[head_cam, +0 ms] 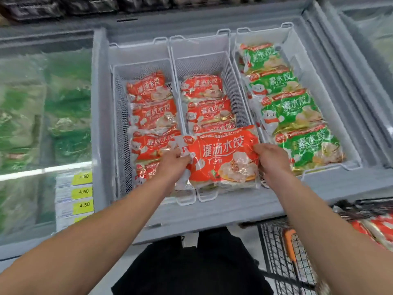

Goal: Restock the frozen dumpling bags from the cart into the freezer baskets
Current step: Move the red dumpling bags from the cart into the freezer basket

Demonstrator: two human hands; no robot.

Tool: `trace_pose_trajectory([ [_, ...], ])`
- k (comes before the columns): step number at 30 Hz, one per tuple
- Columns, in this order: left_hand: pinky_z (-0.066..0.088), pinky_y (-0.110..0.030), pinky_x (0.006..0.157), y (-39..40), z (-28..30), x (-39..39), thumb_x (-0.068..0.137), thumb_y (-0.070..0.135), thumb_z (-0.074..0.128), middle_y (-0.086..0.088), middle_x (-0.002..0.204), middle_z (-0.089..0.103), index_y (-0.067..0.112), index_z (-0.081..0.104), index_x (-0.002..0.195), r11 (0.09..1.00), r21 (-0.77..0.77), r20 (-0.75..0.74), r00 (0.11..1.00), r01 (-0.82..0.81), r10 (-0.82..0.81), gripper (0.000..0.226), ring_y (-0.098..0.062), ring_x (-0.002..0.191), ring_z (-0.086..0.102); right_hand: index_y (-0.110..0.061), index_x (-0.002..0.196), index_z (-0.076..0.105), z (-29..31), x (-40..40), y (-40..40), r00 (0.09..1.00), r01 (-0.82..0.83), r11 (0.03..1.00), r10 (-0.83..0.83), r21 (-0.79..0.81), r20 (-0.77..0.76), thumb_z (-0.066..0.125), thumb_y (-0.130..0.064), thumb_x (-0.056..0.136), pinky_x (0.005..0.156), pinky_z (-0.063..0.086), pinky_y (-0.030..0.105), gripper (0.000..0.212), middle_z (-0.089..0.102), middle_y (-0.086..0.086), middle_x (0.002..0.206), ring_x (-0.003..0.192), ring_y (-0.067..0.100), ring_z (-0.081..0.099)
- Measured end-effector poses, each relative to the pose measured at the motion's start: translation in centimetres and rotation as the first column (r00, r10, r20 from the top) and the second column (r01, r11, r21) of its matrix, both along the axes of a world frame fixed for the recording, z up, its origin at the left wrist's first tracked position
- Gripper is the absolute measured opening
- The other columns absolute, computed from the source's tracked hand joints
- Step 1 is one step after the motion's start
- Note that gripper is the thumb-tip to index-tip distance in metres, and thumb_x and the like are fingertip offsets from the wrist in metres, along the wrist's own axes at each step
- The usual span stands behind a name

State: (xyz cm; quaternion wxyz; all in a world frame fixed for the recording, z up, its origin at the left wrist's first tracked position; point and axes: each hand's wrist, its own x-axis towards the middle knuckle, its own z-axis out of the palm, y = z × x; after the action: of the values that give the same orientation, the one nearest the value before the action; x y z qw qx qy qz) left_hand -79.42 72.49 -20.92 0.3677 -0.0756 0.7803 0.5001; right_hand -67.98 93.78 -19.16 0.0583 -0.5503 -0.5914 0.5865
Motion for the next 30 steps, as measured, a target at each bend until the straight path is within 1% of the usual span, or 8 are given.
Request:
trace_pose_trajectory([
  [4, 0.051, -0.026, 0.064, 4.9, -1.5, -2.8, 0.093, 0.008, 0.062, -0.003, 0.094, 0.073, 0.017, 0.064, 0.084, 0.998, -0.046, 0.095, 0.994, -0.043, 0.047, 0.012, -0.013, 0.081, 0.067, -0.02, 0.069, 0.064, -2.9, -4.7, 4.4, 0.995, -0.087, 0.996, 0.087, 0.0, 0.051, 0.058, -0.017, 0.097, 0.059, 0.043, 0.023, 0.029, 0.066, -0.006, 0.071, 0.067, 0.011, 0.059],
  [6, 0.057, -0.03, 0.075, 7.2, -2.8, -4.8, 0.091, 0.01, 0.065, -0.006, 0.101, 0.074, 0.014, 0.068, 0.091, 0.993, -0.073, 0.132, 0.986, -0.092, 0.101, 0.005, -0.017, 0.088, 0.07, -0.019, 0.068, 0.064, -4.6, -7.6, 6.4, 0.985, -0.138, 0.99, 0.14, -0.028, 0.097, 0.057, -0.019, 0.096, 0.062, 0.044, 0.025, 0.028, 0.067, -0.005, 0.073, 0.069, 0.011, 0.059],
  [11, 0.05, -0.042, 0.101, 11.2, -6.6, -9.0, 0.068, 0.041, 0.069, -0.002, 0.116, 0.071, 0.016, 0.071, 0.111, 0.97, -0.221, 0.127, 0.984, -0.098, 0.129, 0.05, -0.024, 0.107, 0.066, -0.014, 0.077, 0.071, -8.2, -12.8, 9.7, 0.952, -0.232, 0.972, 0.236, -0.045, 0.196, 0.057, -0.024, 0.09, 0.079, 0.051, 0.037, 0.021, 0.071, 0.005, 0.08, 0.082, 0.027, 0.066],
  [13, 0.052, -0.048, 0.098, 12.5, -8.3, -10.6, 0.063, 0.043, 0.07, -0.001, 0.103, 0.074, 0.017, 0.072, 0.096, 0.965, -0.245, 0.146, 0.98, -0.094, 0.133, 0.042, -0.025, 0.099, 0.069, -0.009, 0.087, 0.07, -9.6, -14.6, 10.7, 0.926, -0.294, 0.954, 0.301, -0.065, 0.227, 0.055, -0.021, 0.091, 0.076, 0.05, 0.038, 0.02, 0.067, 0.006, 0.077, 0.072, 0.022, 0.061],
  [17, 0.054, -0.048, 0.095, 14.7, -9.4, -12.3, 0.088, 0.018, 0.066, -0.004, 0.095, 0.074, 0.014, 0.067, 0.091, 0.967, -0.236, 0.196, 0.97, -0.095, 0.143, 0.005, -0.023, 0.093, 0.07, -0.015, 0.078, 0.067, -12.1, -16.4, 12.0, 0.897, -0.359, 0.928, 0.373, -0.099, 0.238, 0.056, -0.026, 0.083, 0.078, 0.052, 0.04, 0.015, 0.071, 0.003, 0.083, 0.083, 0.027, 0.066],
  [21, 0.048, -0.032, 0.093, 16.2, -9.8, -13.2, 0.093, 0.021, 0.062, 0.004, 0.109, 0.071, 0.018, 0.064, 0.098, 0.96, -0.277, 0.203, 0.974, -0.037, 0.096, 0.006, -0.016, 0.096, 0.064, -0.024, 0.092, 0.066, -13.4, -17.4, 13.0, 0.817, -0.475, 0.861, 0.508, -0.18, 0.273, 0.066, -0.032, 0.079, 0.091, 0.05, 0.039, 0.015, 0.07, -0.001, 0.1, 0.095, 0.023, 0.065],
  [23, 0.042, -0.028, 0.088, 16.3, -9.6, -13.1, 0.094, 0.024, 0.061, 0.006, 0.111, 0.062, 0.019, 0.059, 0.108, 0.936, -0.345, 0.196, 0.981, 0.063, 0.006, 0.015, -0.015, 0.098, 0.055, -0.027, 0.104, 0.064, -13.5, -17.5, 13.2, 0.77, -0.511, 0.828, 0.56, -0.23, 0.305, 0.07, -0.041, 0.062, 0.097, 0.05, 0.042, 0.045, 0.068, -0.001, 0.112, 0.101, 0.023, 0.064],
  [30, 0.049, -0.041, 0.098, 14.6, -7.0, -10.7, 0.091, 0.023, 0.064, -0.01, 0.111, 0.07, 0.004, 0.07, 0.108, 0.933, -0.288, 0.147, 0.972, 0.217, -0.181, 0.026, -0.022, 0.099, 0.061, -0.016, 0.14, 0.049, -11.2, -15.9, 11.2, 0.7, -0.6, 0.775, 0.629, -0.198, 0.34, 0.063, -0.033, 0.09, 0.1, 0.046, 0.04, 0.054, 0.055, 0.004, 0.138, 0.123, 0.027, 0.054],
])
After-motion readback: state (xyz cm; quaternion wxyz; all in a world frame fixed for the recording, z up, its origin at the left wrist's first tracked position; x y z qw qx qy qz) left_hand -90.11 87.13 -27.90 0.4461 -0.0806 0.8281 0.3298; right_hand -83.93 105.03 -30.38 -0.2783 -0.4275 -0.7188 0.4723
